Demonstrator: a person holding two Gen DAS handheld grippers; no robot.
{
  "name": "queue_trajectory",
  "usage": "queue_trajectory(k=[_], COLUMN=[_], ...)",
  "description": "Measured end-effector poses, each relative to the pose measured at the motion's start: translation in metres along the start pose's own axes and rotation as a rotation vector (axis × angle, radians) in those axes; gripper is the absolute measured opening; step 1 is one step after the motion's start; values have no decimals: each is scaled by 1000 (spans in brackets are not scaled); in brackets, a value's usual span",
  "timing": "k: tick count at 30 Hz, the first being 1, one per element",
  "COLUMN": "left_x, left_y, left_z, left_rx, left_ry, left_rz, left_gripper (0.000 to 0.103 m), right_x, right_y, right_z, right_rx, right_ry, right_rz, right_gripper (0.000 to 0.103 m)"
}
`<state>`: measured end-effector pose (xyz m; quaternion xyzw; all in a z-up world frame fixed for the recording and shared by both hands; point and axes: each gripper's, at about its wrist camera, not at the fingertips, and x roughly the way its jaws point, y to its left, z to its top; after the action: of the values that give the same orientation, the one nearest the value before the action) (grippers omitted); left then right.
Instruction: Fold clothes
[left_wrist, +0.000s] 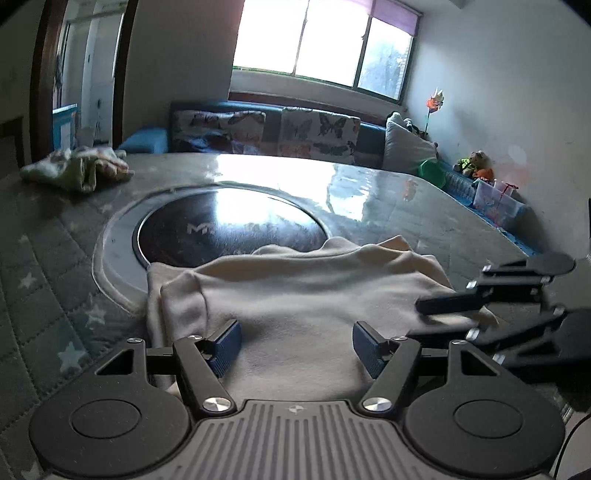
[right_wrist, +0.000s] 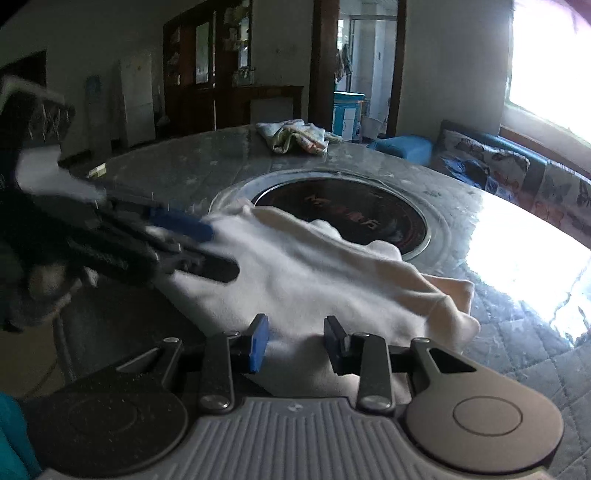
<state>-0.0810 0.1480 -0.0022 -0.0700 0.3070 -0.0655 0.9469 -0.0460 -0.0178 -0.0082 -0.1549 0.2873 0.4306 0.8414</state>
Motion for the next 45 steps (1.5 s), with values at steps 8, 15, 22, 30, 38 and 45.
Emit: queue_trajectory(k=[8, 15, 22, 30, 38, 45], left_x=[1, -3, 7, 31, 54, 69], left_y=[1, 3, 11, 21, 16, 18], left_z=[-1, 4, 22, 40, 51, 49], left_rx=[1, -3, -19, -31, -18, -22], left_ry=[-1, -9, -21, 13, 43, 79], left_rz=[-5, -13, 1, 10, 31, 68], left_gripper=[72, 72, 72, 72, 70, 65], right_x=[8, 21, 36, 62, 68, 70], right_y=[-45, -68, -62, -60, -58, -53], right_z=[12, 16, 34, 38, 46, 47], right_rx=[94, 142, 115, 120, 128, 105], right_ry=[1, 24, 23, 53, 34, 30], right_rz=[-85, -110, -64, -61, -64, -78], right_gripper=[34, 34, 34, 34, 33, 35])
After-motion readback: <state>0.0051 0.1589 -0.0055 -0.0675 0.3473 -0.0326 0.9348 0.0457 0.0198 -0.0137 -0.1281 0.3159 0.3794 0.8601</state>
